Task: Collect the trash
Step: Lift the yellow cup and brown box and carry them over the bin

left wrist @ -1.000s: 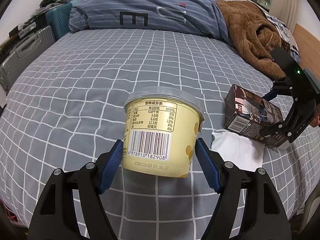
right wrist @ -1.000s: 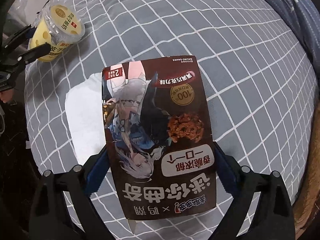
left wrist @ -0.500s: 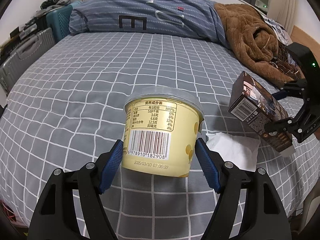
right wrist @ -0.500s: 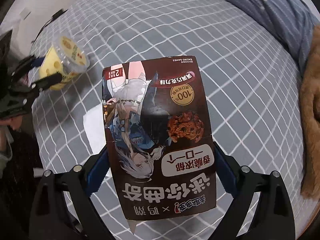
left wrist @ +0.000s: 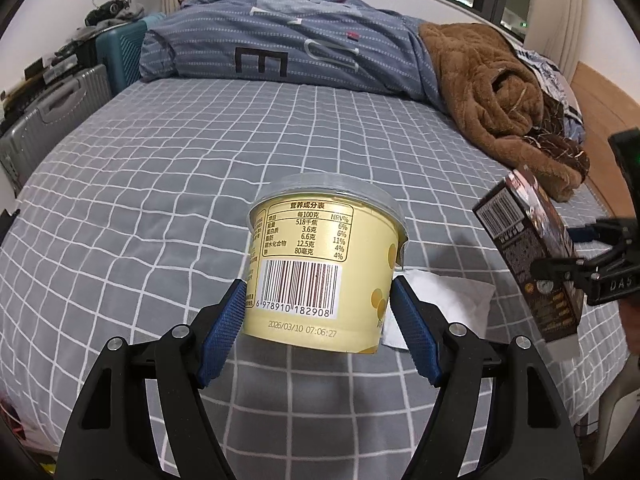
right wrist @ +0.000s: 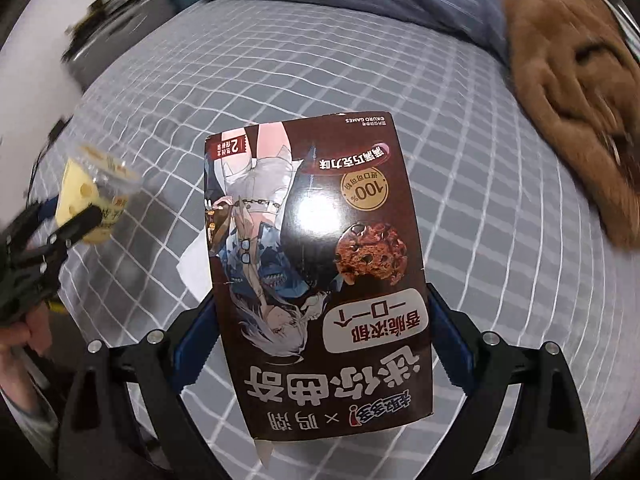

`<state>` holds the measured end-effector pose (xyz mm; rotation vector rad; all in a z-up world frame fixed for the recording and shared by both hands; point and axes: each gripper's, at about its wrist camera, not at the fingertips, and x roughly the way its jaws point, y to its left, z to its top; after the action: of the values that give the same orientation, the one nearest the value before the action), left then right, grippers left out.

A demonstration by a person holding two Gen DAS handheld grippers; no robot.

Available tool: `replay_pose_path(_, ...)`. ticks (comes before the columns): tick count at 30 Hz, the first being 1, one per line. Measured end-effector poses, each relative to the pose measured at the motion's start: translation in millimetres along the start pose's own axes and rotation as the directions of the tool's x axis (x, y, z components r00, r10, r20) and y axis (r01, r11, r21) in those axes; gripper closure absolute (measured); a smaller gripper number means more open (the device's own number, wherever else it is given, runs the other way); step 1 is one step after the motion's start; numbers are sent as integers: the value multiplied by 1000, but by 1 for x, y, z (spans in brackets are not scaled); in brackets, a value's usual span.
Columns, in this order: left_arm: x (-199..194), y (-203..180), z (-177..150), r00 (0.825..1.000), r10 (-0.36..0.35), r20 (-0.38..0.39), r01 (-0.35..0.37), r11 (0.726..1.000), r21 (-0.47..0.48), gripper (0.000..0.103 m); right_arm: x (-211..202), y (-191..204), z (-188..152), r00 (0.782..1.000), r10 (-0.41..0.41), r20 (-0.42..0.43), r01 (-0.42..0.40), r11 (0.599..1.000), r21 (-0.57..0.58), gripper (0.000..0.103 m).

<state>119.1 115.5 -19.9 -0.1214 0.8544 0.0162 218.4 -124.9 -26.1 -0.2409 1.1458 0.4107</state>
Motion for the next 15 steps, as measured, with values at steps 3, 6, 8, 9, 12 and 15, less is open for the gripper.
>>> replay_pose_path(3, -7, -7, -4, 1000, -16, 4, 16, 1000, 3, 32, -11, 0, -19, 999, -40, 31, 37, 996, 79, 14)
replay_pose_path(6, -16, -11, -10, 999, -31, 10, 31, 1000, -3, 32, -19, -2, -35, 998, -54, 39, 47, 984, 171, 14)
replay_pose_path(8, -23, -16, -16, 999, -39, 7, 39, 999, -3, 32, -28, 0, -47, 997, -57, 52, 44, 975, 219, 14)
replay_pose_path(9, -27, -18, -18, 999, -37, 10, 37, 999, 4, 32, -32, 2, -53, 996, -67, 56, 52, 971, 232, 14)
replay_pose_path(12, -42, -23, -24, 999, -33, 13, 33, 999, 6, 32, -46, 12, -68, 991, -109, 77, 86, 962, 258, 14)
replay_pose_path(15, -58, -28, -31, 999, -27, 22, 26, 1000, 14, 32, -56, 27, -81, 985, -152, 87, 125, 959, 255, 13)
